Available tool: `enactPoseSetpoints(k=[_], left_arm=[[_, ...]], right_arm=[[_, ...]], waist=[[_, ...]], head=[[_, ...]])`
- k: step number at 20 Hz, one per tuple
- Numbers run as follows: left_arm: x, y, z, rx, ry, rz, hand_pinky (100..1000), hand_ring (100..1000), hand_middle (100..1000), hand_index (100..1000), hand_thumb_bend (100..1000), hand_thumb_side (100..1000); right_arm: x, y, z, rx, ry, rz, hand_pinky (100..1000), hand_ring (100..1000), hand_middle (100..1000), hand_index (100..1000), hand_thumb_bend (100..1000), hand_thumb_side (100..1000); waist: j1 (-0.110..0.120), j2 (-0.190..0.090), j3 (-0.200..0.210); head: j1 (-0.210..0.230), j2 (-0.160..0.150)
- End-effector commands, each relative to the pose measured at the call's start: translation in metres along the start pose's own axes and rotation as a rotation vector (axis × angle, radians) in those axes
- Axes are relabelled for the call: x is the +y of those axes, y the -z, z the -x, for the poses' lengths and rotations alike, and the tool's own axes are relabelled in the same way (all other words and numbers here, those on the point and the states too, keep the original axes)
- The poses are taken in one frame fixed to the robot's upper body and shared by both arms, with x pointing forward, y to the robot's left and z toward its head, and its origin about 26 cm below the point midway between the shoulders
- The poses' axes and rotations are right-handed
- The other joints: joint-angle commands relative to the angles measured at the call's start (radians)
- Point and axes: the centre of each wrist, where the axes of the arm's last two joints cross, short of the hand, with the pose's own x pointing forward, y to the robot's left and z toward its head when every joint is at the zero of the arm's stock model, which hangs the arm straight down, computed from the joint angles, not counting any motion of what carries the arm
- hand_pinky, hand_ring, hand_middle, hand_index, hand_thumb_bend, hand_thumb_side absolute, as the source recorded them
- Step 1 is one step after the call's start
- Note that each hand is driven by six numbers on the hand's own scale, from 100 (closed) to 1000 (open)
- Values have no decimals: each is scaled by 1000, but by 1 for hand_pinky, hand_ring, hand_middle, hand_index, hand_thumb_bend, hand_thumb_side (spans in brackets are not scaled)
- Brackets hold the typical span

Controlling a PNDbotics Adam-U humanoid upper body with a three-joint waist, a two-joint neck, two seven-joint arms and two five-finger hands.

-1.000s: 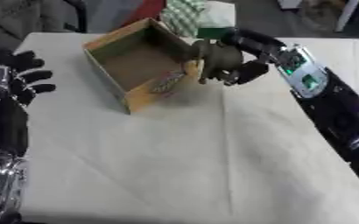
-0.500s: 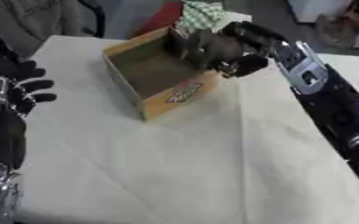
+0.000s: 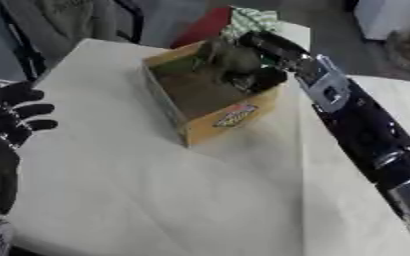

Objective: Pick up objects on the table and place them in the box.

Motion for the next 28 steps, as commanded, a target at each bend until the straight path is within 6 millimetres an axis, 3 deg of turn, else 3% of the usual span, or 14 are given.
enactPoseSetpoints(k=[1,8,14,16,22,28], left_arm=[[-4,4,-12,-45,-13,27,636,675,662,767,225,859],[-6,5,-16,-58,-21,36,636,675,662,767,226,861],[-6,5,-16,-58,-22,39,636,674,662,767,227,860],[-6,4,-16,-57,-21,38,636,674,661,767,228,860],[-5,4,-15,-56,-18,37,636,674,661,767,230,858],[-2,3,-12,-46,-9,24,637,675,661,766,232,855]], right_arm=[[-18,2,-1,17,-42,36,596,570,503,610,102,257],[-13,2,5,104,-83,43,665,660,598,724,195,342],[-10,4,3,148,-139,23,843,847,824,901,538,542],[-11,4,2,150,-151,19,899,894,864,935,588,603],[-17,4,-4,148,-194,51,932,931,910,956,620,633],[-29,0,-17,85,-205,158,865,894,870,940,618,648]], waist=[[3,-9,15],[-3,10,37],[-4,13,32],[-3,12,29],[-2,8,10],[6,-4,-42]], head=[[-12,-24],[-15,-33],[-15,-29],[-16,-27],[-13,-24],[0,-8]])
